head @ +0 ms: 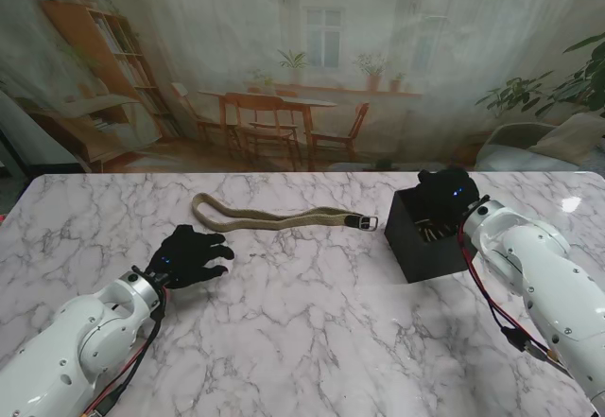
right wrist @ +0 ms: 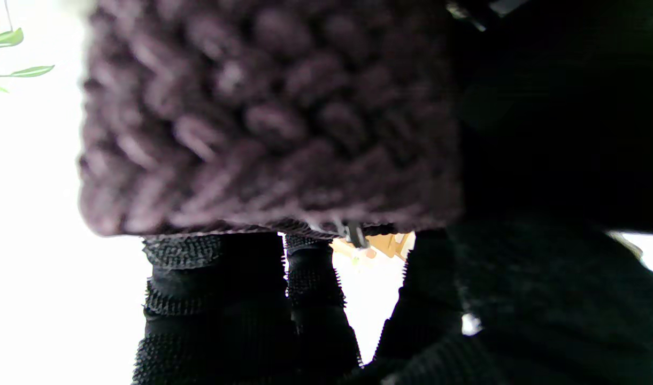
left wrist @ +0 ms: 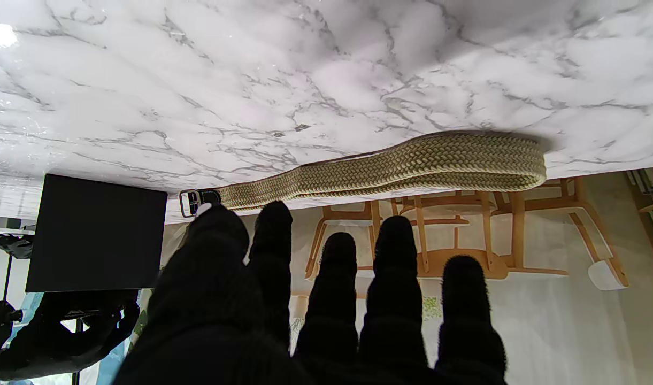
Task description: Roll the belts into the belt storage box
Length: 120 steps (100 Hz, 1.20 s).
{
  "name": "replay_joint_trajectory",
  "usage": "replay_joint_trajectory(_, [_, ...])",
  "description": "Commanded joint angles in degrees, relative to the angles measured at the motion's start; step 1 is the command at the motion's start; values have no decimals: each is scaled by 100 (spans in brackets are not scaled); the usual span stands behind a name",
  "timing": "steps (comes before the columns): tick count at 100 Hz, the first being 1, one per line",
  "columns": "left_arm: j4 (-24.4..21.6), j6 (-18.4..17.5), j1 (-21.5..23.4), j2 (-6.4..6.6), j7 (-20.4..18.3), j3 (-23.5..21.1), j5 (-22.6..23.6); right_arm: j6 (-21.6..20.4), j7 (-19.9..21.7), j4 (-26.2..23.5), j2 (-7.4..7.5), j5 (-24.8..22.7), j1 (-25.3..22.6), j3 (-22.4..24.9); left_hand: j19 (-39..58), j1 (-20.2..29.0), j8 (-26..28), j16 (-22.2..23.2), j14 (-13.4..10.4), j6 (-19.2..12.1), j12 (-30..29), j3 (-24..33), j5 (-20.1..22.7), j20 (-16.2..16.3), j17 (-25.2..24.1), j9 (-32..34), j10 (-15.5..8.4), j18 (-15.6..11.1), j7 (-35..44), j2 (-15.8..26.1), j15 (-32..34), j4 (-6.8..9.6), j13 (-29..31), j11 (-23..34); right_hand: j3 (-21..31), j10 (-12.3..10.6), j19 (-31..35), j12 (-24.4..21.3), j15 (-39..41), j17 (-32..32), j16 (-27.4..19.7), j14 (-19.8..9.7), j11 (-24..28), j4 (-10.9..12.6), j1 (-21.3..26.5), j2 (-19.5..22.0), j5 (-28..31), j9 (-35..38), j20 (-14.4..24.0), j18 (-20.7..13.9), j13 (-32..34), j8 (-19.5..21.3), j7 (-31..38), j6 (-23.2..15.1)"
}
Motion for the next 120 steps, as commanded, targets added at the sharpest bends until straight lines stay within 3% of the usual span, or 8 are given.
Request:
replay_joint_trajectory(1, [-27, 14, 6, -4, -87, 10, 0, -33, 46, 26, -36, -38, 58, -22, -150, 14, 38, -20, 34, 64, -12, -55, -39, 50, -122, -215, 43, 143, -79, 179, -136, -83, -116, -42, 883, -769, -158, 200, 863, 173, 351, -1431, 558, 284, 1140, 610, -103, 358, -77, -1026, 175, -69, 69, 234])
replay_joint_trajectory(18, [-34, 12, 11, -2, -101, 5, 1, -142, 215, 73, -56, 139, 108, -47, -151, 13, 34, -21, 34, 70, -13, -56, -51, 50, -125, -222, 39, 150, -86, 181, -137, -82, -118, -45, 606, -734, -452, -43, 319, -60, 284, -1295, 442, 353, 1032, 834, -415, 178, -73, -808, 10, -439, -104, 237])
replay_joint_trajectory(35, [-40, 6, 14, -1, -106, -2, 7, -148, 293, 28, -59, 150, 60, -10, -151, 31, 34, -21, 35, 71, -14, -51, -52, 50, -123, -230, 47, 147, -86, 170, -136, -80, -114, -45, -168, -581, -826, -736, -234, -455, -3, -1164, 403, 384, 515, 1251, -1226, -183, 34, -466, -260, -1717, -220, 789])
replay_joint_trajectory(42, [-43, 3, 15, 0, -107, -6, 14, -159, 393, -58, -47, 73, 2, 51, -151, 35, 32, -22, 35, 66, -14, -49, -60, 49, -121, -227, 48, 145, -90, 170, -138, -79, -118, -43, -332, -488, -974, -961, -461, -828, -160, -1048, 299, 394, 160, 1370, -1410, -384, 29, -171, -569, -1919, -340, 1065])
replay_joint_trajectory(66, [-46, -22, 8, 4, -116, -15, 27, -135, 367, -181, 12, -306, -143, 224, -148, 48, 33, -21, 31, 54, -14, -50, -57, 49, -120, -223, 44, 153, -86, 158, -134, -79, -110, -38, -999, -436, -1170, -1427, -1493, -1961, -961, -652, -165, 837, -1106, 2224, -1527, -663, 26, 222, -1425, -1826, -1360, 1433])
replay_joint_trajectory(81, [-41, -30, -1, 6, -128, -10, 29, -175, 214, -206, 26, -370, -198, 330, -148, 28, 29, -23, 37, 69, -16, -58, -60, 48, -120, -226, 48, 145, -88, 167, -138, -81, -116, -40, -1417, -438, -1290, -1590, -1840, -2276, -1234, -535, -393, 1199, -1366, 2573, -1520, -711, -76, 332, -1605, -1519, -1918, 1434])
replay_joint_trajectory(109, [-47, -35, -9, 5, -126, -18, 29, -424, -101, -708, 52, -695, -470, 904, -142, -83, 19, -38, 32, 90, -12, -77, -60, 52, -115, -198, 50, 153, -105, 211, -163, -84, -155, -36, -1448, -449, -1321, -1613, -1929, -2412, -1293, -546, -431, 1281, -1388, 2411, -1409, -650, -101, 368, -1649, -1377, -1986, 1416])
replay_joint_trajectory(120, [-39, -39, -23, 4, -114, -17, 29, -602, -172, -1133, 10, -657, -665, 1270, -135, -96, 21, -41, 29, 94, -10, -72, -55, 56, -117, -187, 57, 152, -108, 214, -164, -81, -158, -35, -1390, -471, -1329, -1609, -1945, -2448, -1303, -539, -449, 1130, -1237, 2309, -1354, -593, -108, 402, -1633, -1378, -1981, 1386])
